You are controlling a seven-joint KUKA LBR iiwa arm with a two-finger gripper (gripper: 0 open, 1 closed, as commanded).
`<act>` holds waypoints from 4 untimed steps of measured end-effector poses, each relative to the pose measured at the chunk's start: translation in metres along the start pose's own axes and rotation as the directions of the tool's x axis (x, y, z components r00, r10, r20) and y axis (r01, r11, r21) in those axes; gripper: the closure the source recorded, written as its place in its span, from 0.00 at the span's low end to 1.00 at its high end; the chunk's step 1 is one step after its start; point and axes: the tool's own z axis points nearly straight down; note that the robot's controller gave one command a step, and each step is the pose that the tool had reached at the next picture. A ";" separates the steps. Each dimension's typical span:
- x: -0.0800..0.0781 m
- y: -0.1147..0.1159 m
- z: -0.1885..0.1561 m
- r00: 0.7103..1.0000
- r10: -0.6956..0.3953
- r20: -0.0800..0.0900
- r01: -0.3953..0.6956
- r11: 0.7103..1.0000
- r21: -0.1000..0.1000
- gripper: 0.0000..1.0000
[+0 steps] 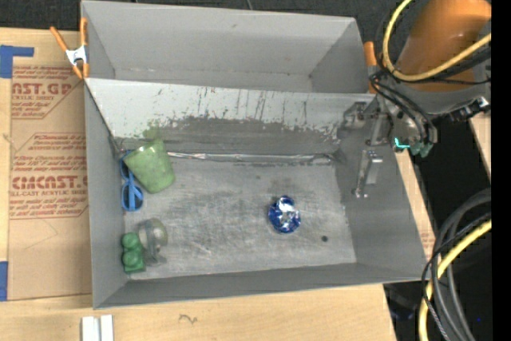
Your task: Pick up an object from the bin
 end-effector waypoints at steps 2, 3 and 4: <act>0.039 0.077 0.142 0.988 -0.152 0.014 0.152 0.988 0.003 0.00; 0.038 0.078 0.142 0.988 -0.152 0.014 0.152 0.988 0.002 1.00; 0.030 0.090 -0.004 0.895 -0.446 0.013 0.446 0.895 0.006 1.00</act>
Offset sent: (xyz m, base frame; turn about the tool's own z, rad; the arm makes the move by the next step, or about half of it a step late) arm -0.0292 0.0294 -0.1080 0.0097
